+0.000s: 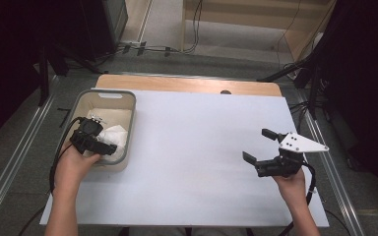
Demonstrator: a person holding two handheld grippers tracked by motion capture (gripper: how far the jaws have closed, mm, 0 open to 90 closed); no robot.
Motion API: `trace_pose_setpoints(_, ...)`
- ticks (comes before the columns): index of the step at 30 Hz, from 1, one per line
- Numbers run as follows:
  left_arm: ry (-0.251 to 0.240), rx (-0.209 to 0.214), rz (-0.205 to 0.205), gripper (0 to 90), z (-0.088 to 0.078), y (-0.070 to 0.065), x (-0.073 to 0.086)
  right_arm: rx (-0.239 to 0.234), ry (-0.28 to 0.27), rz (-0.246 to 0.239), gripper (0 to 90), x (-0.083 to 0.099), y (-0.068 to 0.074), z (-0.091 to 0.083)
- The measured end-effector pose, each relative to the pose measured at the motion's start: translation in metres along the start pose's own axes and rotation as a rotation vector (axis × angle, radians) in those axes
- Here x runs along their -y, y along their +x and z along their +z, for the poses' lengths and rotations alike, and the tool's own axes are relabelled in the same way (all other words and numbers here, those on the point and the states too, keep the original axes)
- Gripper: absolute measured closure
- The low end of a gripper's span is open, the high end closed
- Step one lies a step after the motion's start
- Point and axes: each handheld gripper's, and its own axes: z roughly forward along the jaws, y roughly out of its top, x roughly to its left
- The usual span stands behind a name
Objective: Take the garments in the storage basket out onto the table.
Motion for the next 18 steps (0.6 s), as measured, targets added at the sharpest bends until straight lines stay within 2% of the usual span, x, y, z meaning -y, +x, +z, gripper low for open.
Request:
trace_pose_setpoints(8,0.04,0.016,-0.036,28.5,0.0031,0.003,-0.0043,0.0,0.001,0.002,0.0,-0.0001,0.0004,0.0006)
trace_pose_setpoints(13,0.06,-0.024,-0.011,32.2,0.0071,-0.0022,-0.0069,0.005,-0.002,0.003,0.0,-0.0002,0.0004,-0.0004)
trace_pose_setpoints(18,0.065,-0.041,0.0,32.3,0.0075,-0.005,-0.0071,0.006,-0.005,0.005,0.0,-0.0003,0.0002,-0.001)
